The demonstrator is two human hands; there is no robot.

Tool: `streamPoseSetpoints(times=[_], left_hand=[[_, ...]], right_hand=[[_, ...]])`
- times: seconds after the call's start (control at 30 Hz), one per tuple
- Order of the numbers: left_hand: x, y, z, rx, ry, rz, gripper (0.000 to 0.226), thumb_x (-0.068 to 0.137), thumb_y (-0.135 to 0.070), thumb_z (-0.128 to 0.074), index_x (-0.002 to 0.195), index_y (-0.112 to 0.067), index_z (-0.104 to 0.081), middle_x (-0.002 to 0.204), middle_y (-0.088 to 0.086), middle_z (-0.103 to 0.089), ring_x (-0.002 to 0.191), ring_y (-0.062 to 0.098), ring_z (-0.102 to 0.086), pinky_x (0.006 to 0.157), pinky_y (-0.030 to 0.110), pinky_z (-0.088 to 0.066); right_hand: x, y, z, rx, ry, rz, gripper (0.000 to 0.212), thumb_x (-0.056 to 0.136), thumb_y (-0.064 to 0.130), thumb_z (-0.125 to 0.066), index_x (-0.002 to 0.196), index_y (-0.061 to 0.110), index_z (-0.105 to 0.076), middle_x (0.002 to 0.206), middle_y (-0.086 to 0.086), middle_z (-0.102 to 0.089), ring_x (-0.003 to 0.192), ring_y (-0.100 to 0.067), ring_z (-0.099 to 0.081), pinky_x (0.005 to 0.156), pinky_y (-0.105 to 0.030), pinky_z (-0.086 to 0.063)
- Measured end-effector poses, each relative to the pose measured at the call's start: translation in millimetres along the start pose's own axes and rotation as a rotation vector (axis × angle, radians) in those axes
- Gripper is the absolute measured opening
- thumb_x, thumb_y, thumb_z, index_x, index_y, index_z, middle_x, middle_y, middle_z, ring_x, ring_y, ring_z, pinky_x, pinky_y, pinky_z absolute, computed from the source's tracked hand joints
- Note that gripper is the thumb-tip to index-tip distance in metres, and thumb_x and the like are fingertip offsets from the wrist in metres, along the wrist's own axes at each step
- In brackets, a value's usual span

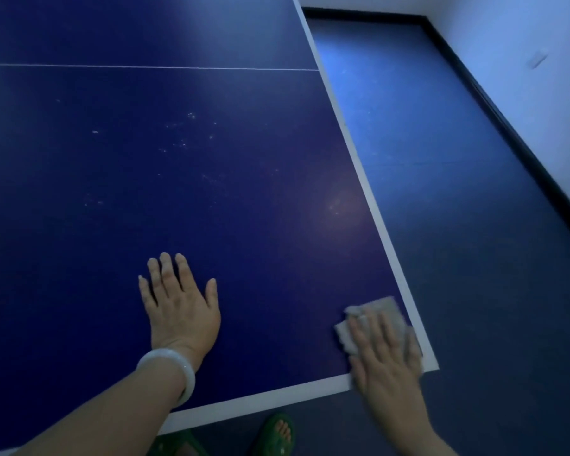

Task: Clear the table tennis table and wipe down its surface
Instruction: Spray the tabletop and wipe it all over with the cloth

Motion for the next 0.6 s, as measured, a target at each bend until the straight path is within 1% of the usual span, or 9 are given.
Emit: streamPoseSetpoints(times=[0.07, 0.1, 0.17, 0.23, 0.33, 0.43, 0.5, 0.57, 0.6], left_hand=[[0.4, -0.9, 0.1, -0.002, -0.007, -0.003, 0.074, 0.096, -0.05, -0.017, 0.153, -0.004, -0.012, 0.161, 0.019, -0.008, 0.15, 0.034, 0.0, 0.121, 0.051, 0.001], [0.3, -1.3, -0.2, -0.003, -0.002, -0.006, 0.074, 0.097, -0.05, -0.018, 0.153, -0.003, -0.012, 0.161, 0.019, -0.008, 0.149, 0.034, 0.0, 0.121, 0.051, 0.001], [0.1, -1.5, -0.8, -0.002, 0.011, -0.008, 0.073, 0.097, -0.05, -0.019, 0.154, -0.004, -0.011, 0.161, 0.019, -0.007, 0.15, 0.034, 0.001, 0.121, 0.051, 0.002], [-0.1, -1.8, -0.6, 0.004, 0.015, -0.003, 0.074, 0.097, -0.051, -0.016, 0.154, -0.004, -0.01, 0.161, 0.019, -0.006, 0.15, 0.033, 0.002, 0.121, 0.051, 0.002], [-0.3, -2.6, 0.9, 0.016, 0.022, 0.003, 0.078, 0.093, -0.053, -0.005, 0.154, -0.005, -0.008, 0.162, 0.018, -0.005, 0.15, 0.032, 0.003, 0.121, 0.05, 0.002], [0.1, -3.0, 0.5, 0.017, 0.024, 0.002, 0.08, 0.091, -0.053, 0.001, 0.154, -0.006, -0.005, 0.162, 0.017, -0.002, 0.15, 0.031, 0.005, 0.121, 0.049, 0.004], [-0.5, -2.7, 0.8, 0.014, 0.026, 0.0, 0.08, 0.09, -0.053, 0.001, 0.154, -0.006, -0.005, 0.162, 0.017, -0.002, 0.15, 0.031, 0.006, 0.121, 0.05, 0.004], [-0.9, -2.0, 1.1, 0.004, 0.026, -0.002, 0.079, 0.091, -0.053, -0.001, 0.154, -0.005, -0.006, 0.162, 0.017, -0.003, 0.15, 0.031, 0.005, 0.121, 0.05, 0.002], [-1.0, -2.0, 1.2, 0.001, 0.026, -0.003, 0.079, 0.091, -0.053, -0.002, 0.154, -0.005, -0.007, 0.162, 0.018, -0.003, 0.15, 0.031, 0.004, 0.121, 0.05, 0.001]], right_hand=[[-6.4, -34.5, 2.6, 0.039, 0.038, -0.207, 0.058, 0.103, 0.047, -0.003, 0.154, 0.025, -0.019, 0.161, 0.004, -0.024, 0.151, -0.017, -0.007, 0.113, -0.065, -0.021], [-4.6, -42.8, 2.6, 0.053, 0.08, -0.259, 0.061, 0.102, 0.049, -0.001, 0.156, 0.026, -0.016, 0.163, 0.004, -0.018, 0.151, -0.017, -0.005, 0.114, -0.064, -0.02], [11.7, -47.5, 3.7, 0.063, 0.129, -0.279, 0.059, 0.101, 0.049, -0.003, 0.157, 0.03, -0.008, 0.165, 0.001, -0.005, 0.151, -0.017, 0.003, 0.116, -0.06, -0.02], [45.6, -49.0, 7.4, 0.084, 0.112, -0.285, 0.055, 0.104, 0.045, -0.01, 0.155, 0.032, 0.005, 0.165, 0.002, 0.009, 0.151, -0.017, 0.011, 0.117, -0.057, -0.02], [109.9, -46.0, 15.2, 0.149, 0.083, -0.376, 0.058, 0.104, 0.041, -0.016, 0.155, 0.033, 0.01, 0.164, 0.001, 0.014, 0.151, -0.02, 0.01, 0.119, -0.055, -0.016], [143.2, -23.1, 14.4, 0.217, 0.117, -0.54, 0.058, 0.104, 0.044, -0.015, 0.156, 0.031, 0.01, 0.164, -0.002, 0.017, 0.151, -0.025, 0.014, 0.118, -0.061, -0.002], [140.7, 11.8, 10.6, 0.173, 0.084, -0.455, 0.062, 0.103, 0.046, -0.014, 0.155, 0.029, 0.015, 0.163, -0.007, 0.019, 0.149, -0.031, 0.018, 0.116, -0.065, 0.006], [121.2, 54.4, 6.2, 0.139, 0.034, -0.225, 0.064, 0.101, 0.049, -0.013, 0.156, 0.027, 0.012, 0.163, -0.012, 0.014, 0.149, -0.037, 0.013, 0.114, -0.067, 0.008], [109.5, 70.4, 1.8, 0.105, 0.017, -0.085, 0.064, 0.101, 0.05, -0.014, 0.157, 0.025, 0.005, 0.164, -0.012, 0.008, 0.15, -0.038, 0.007, 0.114, -0.068, 0.005]])
Point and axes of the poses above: each hand's wrist, its own x-axis towards the middle knuckle, its own z-axis out of the back of the hand, y = z × x, the point moved 5 cm from there along x, towards the middle knuckle
